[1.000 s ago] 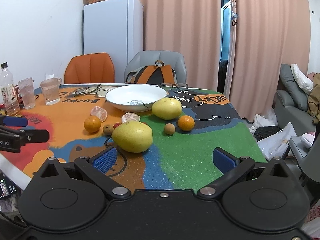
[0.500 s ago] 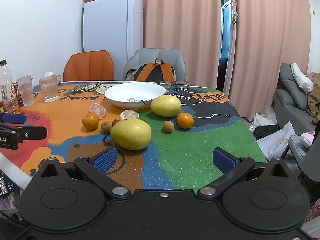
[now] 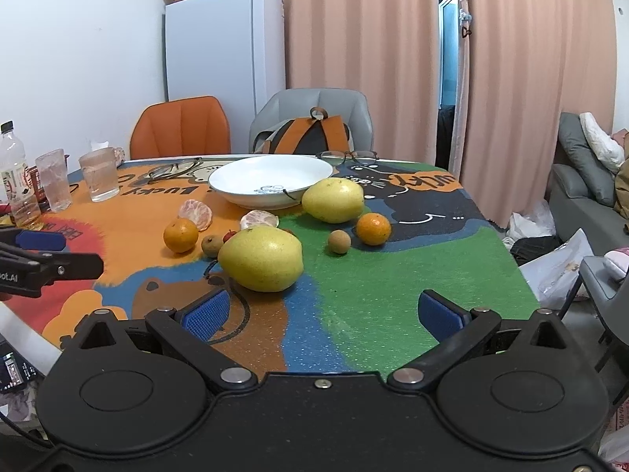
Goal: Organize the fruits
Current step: 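Close the left tool on the small tangerine while the right tool grasps the large yellow pomelo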
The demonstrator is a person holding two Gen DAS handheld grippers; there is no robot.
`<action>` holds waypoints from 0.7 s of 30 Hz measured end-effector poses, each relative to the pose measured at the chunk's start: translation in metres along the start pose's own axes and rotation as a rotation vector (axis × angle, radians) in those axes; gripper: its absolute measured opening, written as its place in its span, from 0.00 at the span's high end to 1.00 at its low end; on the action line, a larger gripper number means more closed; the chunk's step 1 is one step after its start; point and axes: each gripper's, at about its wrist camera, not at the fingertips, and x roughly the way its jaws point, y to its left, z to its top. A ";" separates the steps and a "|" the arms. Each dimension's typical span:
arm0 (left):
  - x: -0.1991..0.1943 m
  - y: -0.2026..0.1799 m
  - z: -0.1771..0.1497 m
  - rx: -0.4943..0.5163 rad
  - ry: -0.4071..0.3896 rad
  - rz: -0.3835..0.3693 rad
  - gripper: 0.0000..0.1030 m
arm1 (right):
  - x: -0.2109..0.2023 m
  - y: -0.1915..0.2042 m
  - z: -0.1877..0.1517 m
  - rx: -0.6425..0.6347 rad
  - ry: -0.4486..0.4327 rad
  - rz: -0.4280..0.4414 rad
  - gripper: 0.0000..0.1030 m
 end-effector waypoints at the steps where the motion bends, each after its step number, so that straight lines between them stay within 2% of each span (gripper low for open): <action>1: 0.002 0.000 0.001 0.000 0.001 0.001 0.01 | 0.002 0.001 0.000 -0.002 0.001 0.004 0.00; 21: 0.060 0.005 0.010 0.021 0.032 0.024 0.02 | 0.045 0.018 0.011 -0.043 -0.001 0.072 0.00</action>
